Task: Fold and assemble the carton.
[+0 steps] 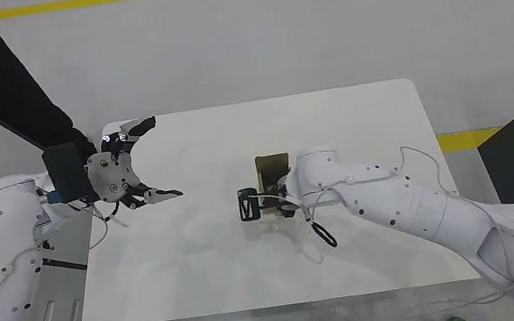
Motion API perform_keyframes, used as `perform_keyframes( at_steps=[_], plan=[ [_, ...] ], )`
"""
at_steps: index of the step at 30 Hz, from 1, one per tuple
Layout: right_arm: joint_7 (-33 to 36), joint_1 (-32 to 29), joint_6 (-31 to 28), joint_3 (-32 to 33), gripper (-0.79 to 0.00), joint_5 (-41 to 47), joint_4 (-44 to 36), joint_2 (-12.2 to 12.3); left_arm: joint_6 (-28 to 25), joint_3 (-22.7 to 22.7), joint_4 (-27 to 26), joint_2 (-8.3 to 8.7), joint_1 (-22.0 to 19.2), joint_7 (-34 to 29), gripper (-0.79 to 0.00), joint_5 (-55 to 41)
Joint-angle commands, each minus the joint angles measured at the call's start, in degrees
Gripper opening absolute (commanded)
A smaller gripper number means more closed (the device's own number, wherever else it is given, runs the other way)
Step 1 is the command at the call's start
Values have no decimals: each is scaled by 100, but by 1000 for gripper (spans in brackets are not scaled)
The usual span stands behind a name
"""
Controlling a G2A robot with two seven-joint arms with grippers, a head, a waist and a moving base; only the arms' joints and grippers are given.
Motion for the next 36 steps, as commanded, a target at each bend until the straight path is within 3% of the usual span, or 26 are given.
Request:
perform_keyframes(
  at_steps=[1,7,11,12,14,15,19,30,33,36],
  plan=[
    [45,-14,6,64,-422,-1,-80,15,0,0,0,0,0,0,0,0],
    [236,-62,-16,493,-385,255,-501,148,0,0,0,0,0,0,0,0],
    [403,-200,-62,1007,-314,614,-847,336,0,0,0,0,0,0,0,0],
    [338,-271,-23,1202,-274,783,-929,392,0,0,0,0,0,0,0,0],
    [214,-449,-35,1610,-18,1107,-1041,518,0,0,0,0,0,0,0,0],
    [150,-551,-63,1826,0,1294,-1089,582,0,0,0,0,0,0,0,0],
    [-115,-948,-282,2559,0,2160,-1161,786,0,0,0,0,0,0,0,0],
    [-169,-975,-249,2568,0,2199,-1139,786,0,0,0,0,0,0,0,0],
    [-530,-1215,-151,2836,0,2963,-882,825,0,0,0,0,0,0,0,0],
    [-416,-1434,-318,3122,0,4137,-640,899,0,0,0,0,0,0,0,0]
  ],
)
